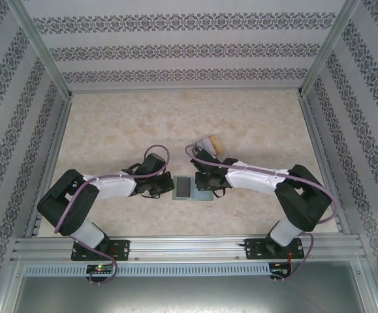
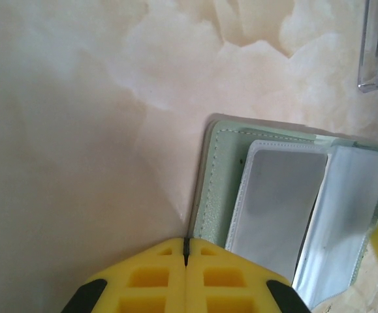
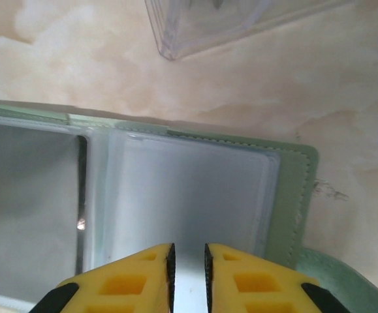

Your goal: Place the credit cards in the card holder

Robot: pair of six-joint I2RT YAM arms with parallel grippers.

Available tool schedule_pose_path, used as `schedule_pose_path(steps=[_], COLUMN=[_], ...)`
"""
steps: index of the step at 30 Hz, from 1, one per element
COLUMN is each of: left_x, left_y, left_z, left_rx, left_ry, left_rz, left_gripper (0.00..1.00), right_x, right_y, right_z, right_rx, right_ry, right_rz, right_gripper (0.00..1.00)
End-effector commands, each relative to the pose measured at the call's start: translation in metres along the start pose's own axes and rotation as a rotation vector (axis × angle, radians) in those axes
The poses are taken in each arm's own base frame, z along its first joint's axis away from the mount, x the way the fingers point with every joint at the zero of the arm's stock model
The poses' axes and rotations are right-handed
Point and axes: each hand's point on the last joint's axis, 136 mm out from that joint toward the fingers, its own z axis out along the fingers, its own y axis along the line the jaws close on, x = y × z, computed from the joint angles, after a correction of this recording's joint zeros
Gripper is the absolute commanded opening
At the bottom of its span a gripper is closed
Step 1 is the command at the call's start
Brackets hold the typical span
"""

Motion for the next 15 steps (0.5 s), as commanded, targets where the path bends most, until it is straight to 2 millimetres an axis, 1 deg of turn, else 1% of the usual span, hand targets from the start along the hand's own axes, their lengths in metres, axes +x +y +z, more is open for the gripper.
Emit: schedule_pose_path(steps=[1,2,3,4,5,6,8,10,11,13,14,15], left_x=[-0.001,-0.003,-0.002,-0.004,-0.005,-0.006,-0.008,-0.009,-0.009,-0.010,-0.012,-0.014], left_y=[0.016,0.015,0.016,0.016,0.015,0.015,0.013,0.012,0.011,0.009,0.008,0.009], left_z=[-0.012,-0.017,-0.020,-0.023,-0.027,-0.030,-0.036,-0.040,-0.042,-0.048,-0.051,-0.054], left_rx=[-0.063,-0.062,-0.065,-0.064,-0.064,-0.067,-0.073,-0.073,-0.068,-0.060,-0.060,-0.068], left_ry=[-0.033,-0.049,-0.059,-0.073,-0.085,-0.092,-0.099,-0.105,-0.112,-0.125,-0.131,-0.139], left_rz=[0.034,0.037,0.039,0.044,0.056,0.065,0.087,0.099,0.104,0.110,0.118,0.125], left_gripper=[0.01,0.07,0.11,0.14,0.20,0.23,0.26,0.32,0.33,0.38,0.41,0.44], right_x=[-0.026,-0.030,-0.033,-0.036,-0.039,-0.041,-0.047,-0.053,-0.056,-0.063,-0.069,-0.074], right_y=[0.009,0.007,0.004,0.001,-0.003,-0.006,-0.011,-0.016,-0.017,-0.022,-0.024,-0.026], right_z=[-0.039,-0.047,-0.053,-0.060,-0.065,-0.069,-0.078,-0.086,-0.091,-0.099,-0.104,-0.108], right_rx=[-0.008,-0.003,0.005,0.008,0.011,0.011,0.003,0.002,-0.003,-0.008,-0.012,-0.012], right_ry=[-0.130,-0.156,-0.176,-0.200,-0.218,-0.229,-0.249,-0.275,-0.288,-0.311,-0.325,-0.340], right_rz=[-0.031,-0.029,-0.027,-0.028,-0.025,-0.019,-0.003,0.013,0.018,0.032,0.043,0.052], right_gripper=[0.26,0.27,0.27,0.29,0.33,0.33,0.33,0.36,0.36,0.37,0.41,0.47])
